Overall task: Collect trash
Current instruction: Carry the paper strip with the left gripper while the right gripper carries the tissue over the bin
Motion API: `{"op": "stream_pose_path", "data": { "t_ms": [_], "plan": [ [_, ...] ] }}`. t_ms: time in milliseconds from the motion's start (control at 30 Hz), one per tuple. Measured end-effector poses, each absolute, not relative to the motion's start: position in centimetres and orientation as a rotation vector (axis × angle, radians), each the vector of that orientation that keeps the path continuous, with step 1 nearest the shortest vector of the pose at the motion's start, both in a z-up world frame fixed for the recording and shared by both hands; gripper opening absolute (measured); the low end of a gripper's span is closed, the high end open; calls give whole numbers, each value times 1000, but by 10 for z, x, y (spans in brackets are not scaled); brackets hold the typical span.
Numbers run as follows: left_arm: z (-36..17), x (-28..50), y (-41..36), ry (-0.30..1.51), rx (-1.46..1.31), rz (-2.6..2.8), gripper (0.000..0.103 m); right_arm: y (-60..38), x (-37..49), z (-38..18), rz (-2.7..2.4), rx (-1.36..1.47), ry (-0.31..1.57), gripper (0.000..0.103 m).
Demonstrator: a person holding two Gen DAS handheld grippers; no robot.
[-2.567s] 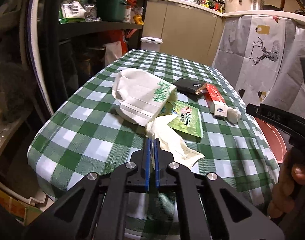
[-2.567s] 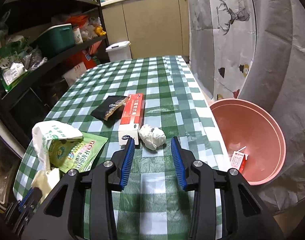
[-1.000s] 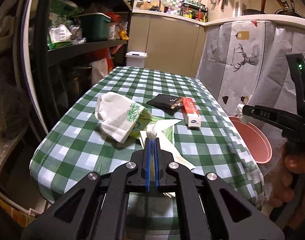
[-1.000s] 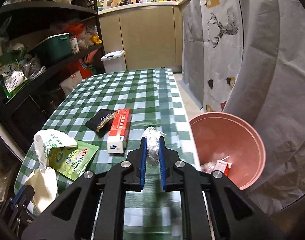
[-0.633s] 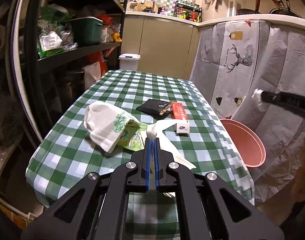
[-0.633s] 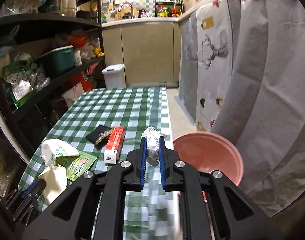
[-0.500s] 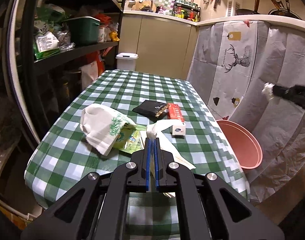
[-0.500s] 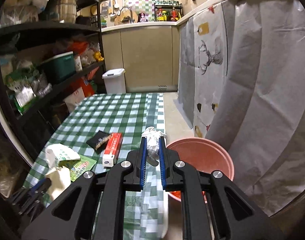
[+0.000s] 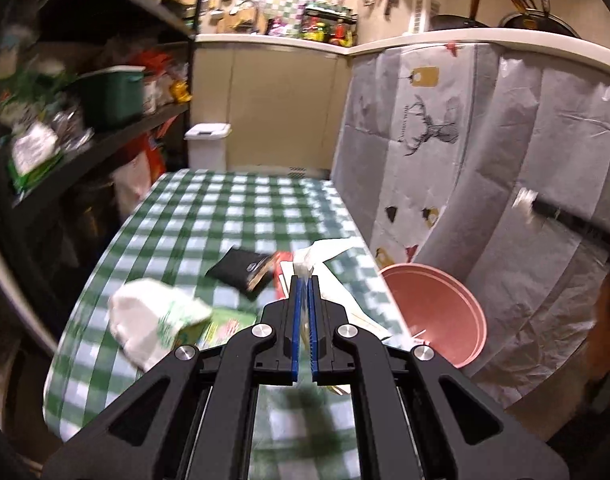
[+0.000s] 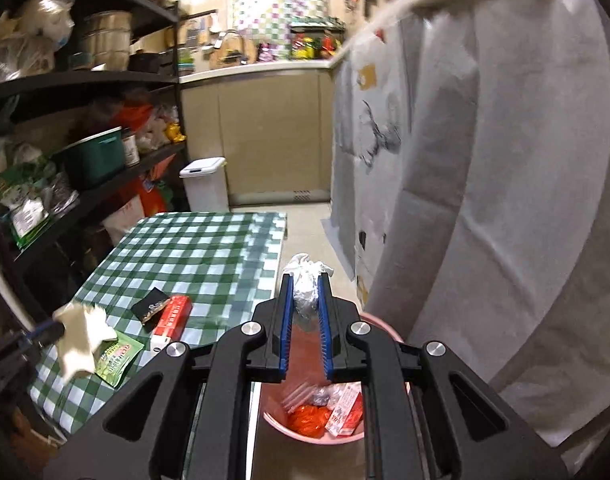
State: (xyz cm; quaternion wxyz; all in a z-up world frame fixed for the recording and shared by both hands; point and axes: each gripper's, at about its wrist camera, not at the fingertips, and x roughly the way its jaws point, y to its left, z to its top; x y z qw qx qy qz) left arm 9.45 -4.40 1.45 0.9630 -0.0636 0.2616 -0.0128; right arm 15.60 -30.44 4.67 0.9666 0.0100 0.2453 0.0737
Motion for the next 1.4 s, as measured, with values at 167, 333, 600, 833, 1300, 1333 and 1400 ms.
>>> {"op": "stream_pose_path", "data": {
  "t_ms": [167, 333, 600, 833, 1300, 1333, 1400],
  "plan": [
    [35, 120, -56, 526, -103, -82, 4, -314, 160, 47, 127, 56, 477, 13],
    [42, 140, -68, 526, -99, -114, 4, -316, 167, 36, 111, 50, 507, 13],
    [29, 162, -89, 540, -119, -188, 4, -319, 174, 24, 98, 41, 553, 13],
    [16, 181, -122, 587, -82, -312, 4, -326, 187, 17, 76, 55, 579, 13],
    [-21, 223, -171, 617, -28, -415, 4, -331, 207, 5, 32, 56, 597, 14],
    [-26, 225, -175, 626, -32, -421, 4, -331, 208, 4, 29, 55, 600, 14],
    [-31, 227, -178, 637, -32, -425, 4, -332, 211, 1, 21, 55, 608, 14]
  ]
}}
